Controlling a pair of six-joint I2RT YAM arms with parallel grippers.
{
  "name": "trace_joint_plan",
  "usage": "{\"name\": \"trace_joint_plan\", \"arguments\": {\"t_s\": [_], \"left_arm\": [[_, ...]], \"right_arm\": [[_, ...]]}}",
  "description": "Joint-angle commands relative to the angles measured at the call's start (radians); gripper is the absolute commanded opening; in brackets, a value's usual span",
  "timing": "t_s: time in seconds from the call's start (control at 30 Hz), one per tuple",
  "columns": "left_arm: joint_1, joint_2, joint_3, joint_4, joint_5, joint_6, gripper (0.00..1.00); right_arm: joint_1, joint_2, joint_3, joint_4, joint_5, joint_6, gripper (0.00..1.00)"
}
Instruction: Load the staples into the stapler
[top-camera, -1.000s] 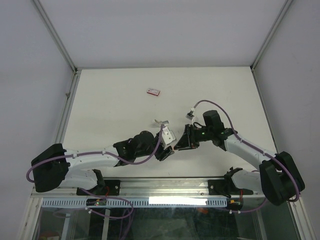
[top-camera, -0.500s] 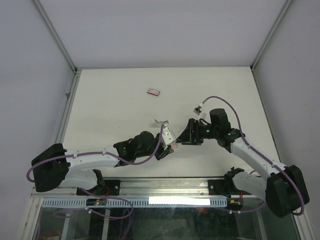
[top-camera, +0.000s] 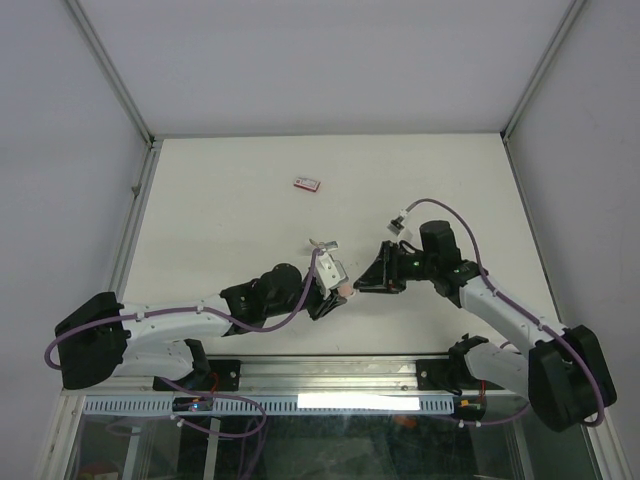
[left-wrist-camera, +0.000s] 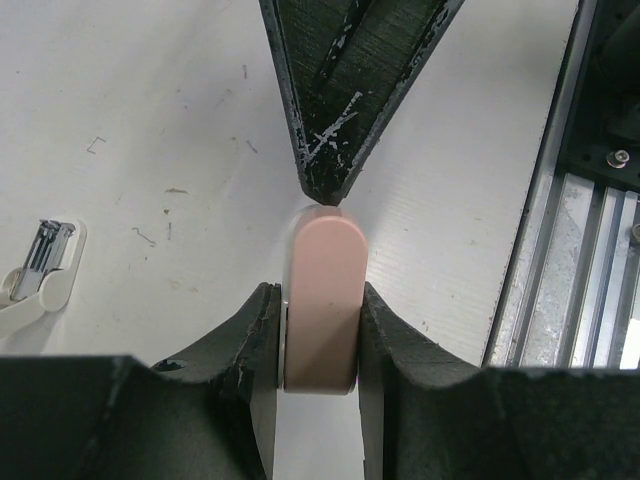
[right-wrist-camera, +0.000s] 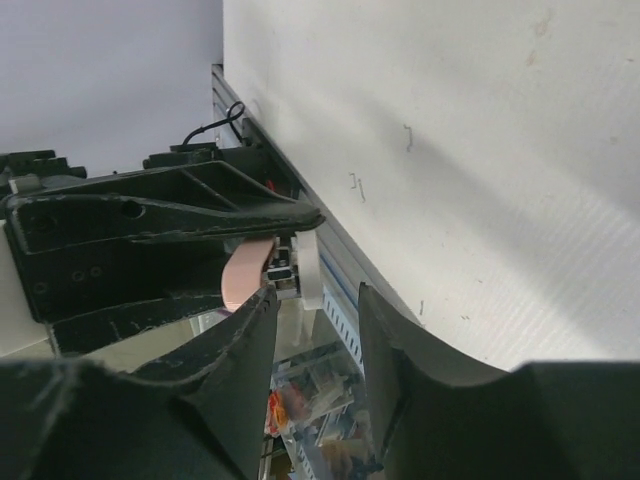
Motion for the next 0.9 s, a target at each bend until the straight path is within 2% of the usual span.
{"name": "trace_joint_plan", "arguments": {"t_s": [0.0, 0.33, 0.5, 0.67, 0.8, 0.87], "left_arm": [[-0.006, -0.032, 0.001, 0.086, 0.015, -0.014, 0.0], [-0.006, -0.051, -0.016, 0.118, 0.018, -0.02, 0.0], [-0.006, -0.054, -0.025, 0.14, 0.017, -0.022, 0.0], [-0.006, -0.059, -0.034, 0.165, 0.003, -0.013, 0.0], [-0.006, -0.058, -0.039, 0.179, -0.015, 0.001, 0.0], [-0.006, -0.055, -0.041, 0.18, -0.023, 0.005, 0.0]], "right_arm": [[0.008, 0.006, 0.003, 0.135, -0.11, 0.043, 0.4], [0.027, 0.056, -0.017, 0.174, -0.11, 0.059, 0.26], [0.047, 0.079, -0.02, 0.202, -0.125, 0.076, 0.25], [0.066, 0.104, -0.043, 0.312, -0.156, 0.142, 0.24], [0.072, 0.113, -0.048, 0.359, -0.168, 0.187, 0.15], [0.071, 0.108, -0.045, 0.358, -0.159, 0.193, 0.07]]}}
